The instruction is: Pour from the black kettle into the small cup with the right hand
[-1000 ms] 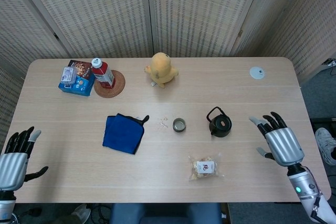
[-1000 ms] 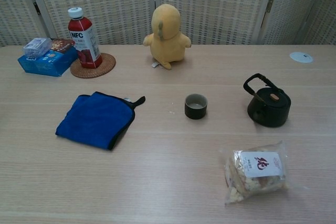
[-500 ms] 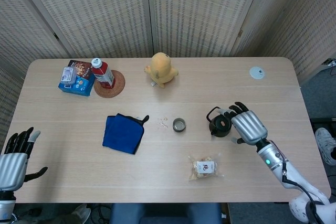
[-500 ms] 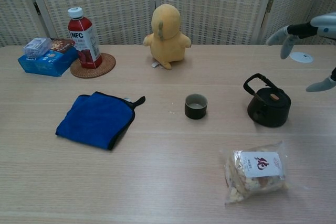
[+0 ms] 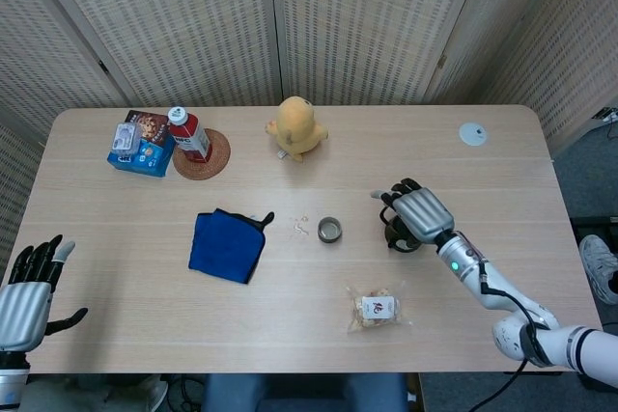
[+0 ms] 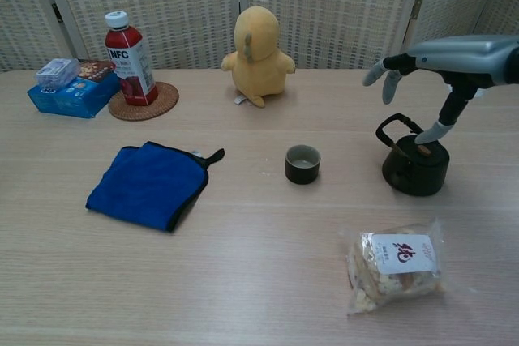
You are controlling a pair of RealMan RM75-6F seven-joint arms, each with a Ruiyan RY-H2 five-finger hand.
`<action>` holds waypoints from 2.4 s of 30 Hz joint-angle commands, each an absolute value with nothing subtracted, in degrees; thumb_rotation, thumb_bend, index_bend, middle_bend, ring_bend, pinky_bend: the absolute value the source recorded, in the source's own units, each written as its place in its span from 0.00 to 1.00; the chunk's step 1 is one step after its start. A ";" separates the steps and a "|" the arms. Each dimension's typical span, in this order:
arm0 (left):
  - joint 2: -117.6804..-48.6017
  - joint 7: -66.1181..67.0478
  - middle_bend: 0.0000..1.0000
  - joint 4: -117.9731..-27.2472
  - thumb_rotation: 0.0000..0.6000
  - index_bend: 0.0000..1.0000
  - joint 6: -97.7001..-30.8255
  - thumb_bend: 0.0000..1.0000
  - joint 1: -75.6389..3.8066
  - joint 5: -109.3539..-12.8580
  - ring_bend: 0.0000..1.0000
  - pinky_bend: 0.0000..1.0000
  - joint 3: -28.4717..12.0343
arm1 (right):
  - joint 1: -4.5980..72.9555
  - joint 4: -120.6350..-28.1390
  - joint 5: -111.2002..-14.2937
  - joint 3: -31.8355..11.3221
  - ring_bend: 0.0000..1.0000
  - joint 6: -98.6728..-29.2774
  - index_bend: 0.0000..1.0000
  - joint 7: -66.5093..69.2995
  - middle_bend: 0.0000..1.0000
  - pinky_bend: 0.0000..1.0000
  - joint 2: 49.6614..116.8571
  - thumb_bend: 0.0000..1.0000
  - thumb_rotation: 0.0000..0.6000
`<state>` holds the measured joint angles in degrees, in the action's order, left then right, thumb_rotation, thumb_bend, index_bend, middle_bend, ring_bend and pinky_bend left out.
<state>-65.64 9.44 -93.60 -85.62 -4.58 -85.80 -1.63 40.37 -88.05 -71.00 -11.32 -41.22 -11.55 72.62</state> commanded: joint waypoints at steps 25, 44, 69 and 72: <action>-65.88 9.02 0.00 -92.66 1.00 0.06 -84.50 0.13 -4.72 -84.41 0.05 0.00 -1.86 | 49.32 -73.48 -60.36 -8.73 0.15 -32.89 0.18 -12.76 0.34 0.13 82.05 0.07 1.00; -65.86 8.31 0.00 -92.10 1.00 0.06 -85.04 0.13 -4.58 -84.69 0.05 0.00 -1.97 | 49.53 -75.77 -56.88 -6.55 0.18 -35.21 0.18 -14.11 0.50 0.13 80.09 0.07 1.00; -65.99 7.01 0.00 -91.73 1.00 0.06 -85.97 0.13 -4.17 -85.90 0.05 0.00 -1.64 | 38.65 -95.24 -64.75 0.26 0.22 -50.48 0.18 -16.85 0.41 0.13 67.26 0.07 1.00; -66.00 6.94 0.00 -91.71 1.00 0.06 -86.22 0.13 -3.99 -85.94 0.05 0.00 -1.59 | 37.64 -94.99 -65.90 0.31 0.22 -51.71 0.18 -16.15 0.35 0.13 67.56 0.07 1.00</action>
<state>-66.00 6.96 -91.72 -86.16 -4.04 -85.95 -1.60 38.04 -95.10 -65.48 0.25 -51.26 -16.46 67.39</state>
